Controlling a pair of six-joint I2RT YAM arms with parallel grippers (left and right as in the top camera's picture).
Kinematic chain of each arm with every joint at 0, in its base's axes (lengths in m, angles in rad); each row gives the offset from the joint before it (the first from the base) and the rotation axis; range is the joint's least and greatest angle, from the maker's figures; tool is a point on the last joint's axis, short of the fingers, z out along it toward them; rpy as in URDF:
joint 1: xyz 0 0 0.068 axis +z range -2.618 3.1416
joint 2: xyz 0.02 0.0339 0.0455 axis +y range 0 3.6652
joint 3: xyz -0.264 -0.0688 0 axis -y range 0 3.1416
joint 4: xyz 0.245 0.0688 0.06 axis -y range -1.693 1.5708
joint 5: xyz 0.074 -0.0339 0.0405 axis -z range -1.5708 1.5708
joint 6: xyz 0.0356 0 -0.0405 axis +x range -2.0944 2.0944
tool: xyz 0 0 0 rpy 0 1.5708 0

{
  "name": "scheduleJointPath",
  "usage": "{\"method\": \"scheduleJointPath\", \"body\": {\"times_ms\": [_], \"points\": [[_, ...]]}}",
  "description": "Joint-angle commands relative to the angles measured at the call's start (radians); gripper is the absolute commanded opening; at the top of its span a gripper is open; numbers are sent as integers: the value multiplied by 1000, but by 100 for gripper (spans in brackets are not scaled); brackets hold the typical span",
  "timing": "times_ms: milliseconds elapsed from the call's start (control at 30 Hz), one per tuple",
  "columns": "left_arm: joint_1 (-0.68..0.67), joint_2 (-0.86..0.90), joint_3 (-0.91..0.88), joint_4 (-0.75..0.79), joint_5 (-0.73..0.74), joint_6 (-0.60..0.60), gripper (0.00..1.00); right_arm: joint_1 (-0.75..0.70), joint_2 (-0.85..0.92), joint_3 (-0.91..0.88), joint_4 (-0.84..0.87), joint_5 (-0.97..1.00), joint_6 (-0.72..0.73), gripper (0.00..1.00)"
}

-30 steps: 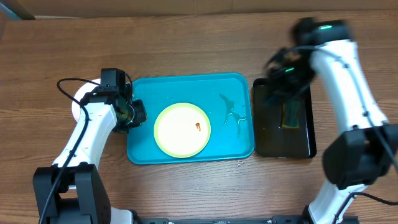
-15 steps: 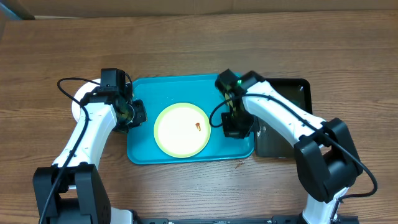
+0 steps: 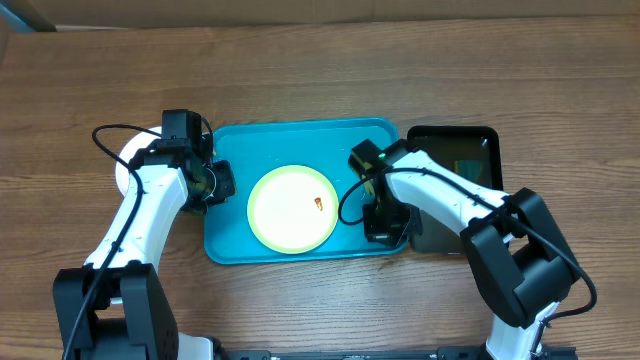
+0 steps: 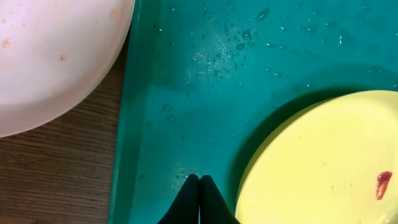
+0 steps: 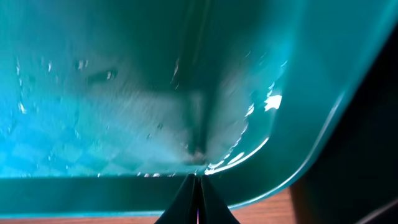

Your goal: Clean dirty plates on tray and stack at the side

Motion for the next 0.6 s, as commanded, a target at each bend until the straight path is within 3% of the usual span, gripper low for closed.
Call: {"method": "scheduleJointPath", "body": {"times_ms": [0, 433, 567], "points": [[-6, 8, -10, 0, 1, 17, 4, 30, -24, -5, -15, 9, 48, 4], [-6, 8, -10, 0, 2, 19, 4, 71, -32, 2, -101, 28, 105, 4], [-6, 8, -10, 2, 5, 19, 4, -1, -81, 180, -190, 28, 0, 4]]}}
